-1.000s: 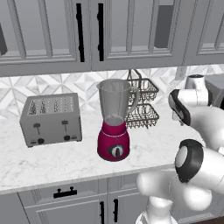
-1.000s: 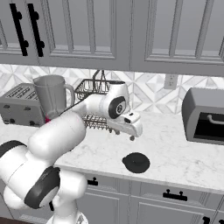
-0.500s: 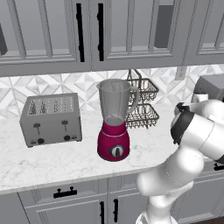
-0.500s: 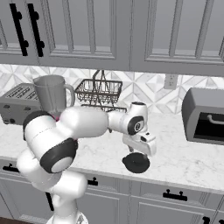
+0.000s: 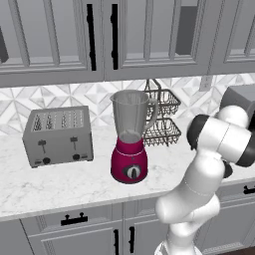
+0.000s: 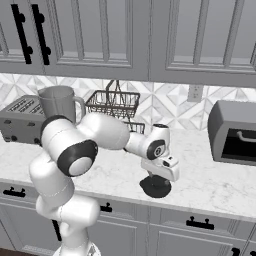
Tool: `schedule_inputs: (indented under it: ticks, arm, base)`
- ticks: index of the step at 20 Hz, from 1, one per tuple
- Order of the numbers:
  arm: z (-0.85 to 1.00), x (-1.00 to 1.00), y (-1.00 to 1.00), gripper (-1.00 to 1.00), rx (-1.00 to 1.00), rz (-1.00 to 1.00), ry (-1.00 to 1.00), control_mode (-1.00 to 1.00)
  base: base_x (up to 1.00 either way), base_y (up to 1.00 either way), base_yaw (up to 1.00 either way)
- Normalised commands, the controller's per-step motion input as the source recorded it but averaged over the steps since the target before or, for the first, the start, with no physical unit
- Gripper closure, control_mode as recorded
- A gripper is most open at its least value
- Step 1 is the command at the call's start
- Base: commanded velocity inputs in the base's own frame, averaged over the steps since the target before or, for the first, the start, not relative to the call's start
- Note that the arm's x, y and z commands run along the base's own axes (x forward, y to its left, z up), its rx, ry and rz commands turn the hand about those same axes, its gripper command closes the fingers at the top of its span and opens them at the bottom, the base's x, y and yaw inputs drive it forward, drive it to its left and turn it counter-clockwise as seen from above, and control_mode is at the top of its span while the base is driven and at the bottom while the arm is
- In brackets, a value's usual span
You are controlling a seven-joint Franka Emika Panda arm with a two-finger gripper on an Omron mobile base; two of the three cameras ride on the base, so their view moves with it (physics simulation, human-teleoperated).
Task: Close the lid blender by securely placing the lid on top.
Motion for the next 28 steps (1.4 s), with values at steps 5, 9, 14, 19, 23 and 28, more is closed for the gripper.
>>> schedule_inputs:
  ticks: [5, 9, 14, 19, 23, 28]
  arm:
    - [-0.44, 0.0, 0.0, -1.0, 0.04, 0.03, -0.01, -1.0]
    - [-0.11, -0.14, 0.01, -1.0, 0.04, 0.01, -0.07, -1.0]
    - [-0.08, -0.17, 0.06, -1.0, 0.02, 0.0, -0.04, -1.0]
    - [-0.07, -0.25, 0.16, -1.0, 0.01, 0.0, -0.01, -1.0]
    - [-0.42, 0.07, 0.19, -1.0, 0.0, 0.0, 0.0, -1.0]
    - [-0.49, 0.04, 0.15, 1.0, 0.0, 0.0, 0.0, -1.0]
  base:
    - [0.0, 0.0, 0.0]
    - [0.0, 0.0, 0.0]
    - [0.0, 0.0, 0.0]
    - [0.0, 0.0, 0.0]
    - [0.0, 0.0, 0.0]
    - [0.0, 0.0, 0.0]
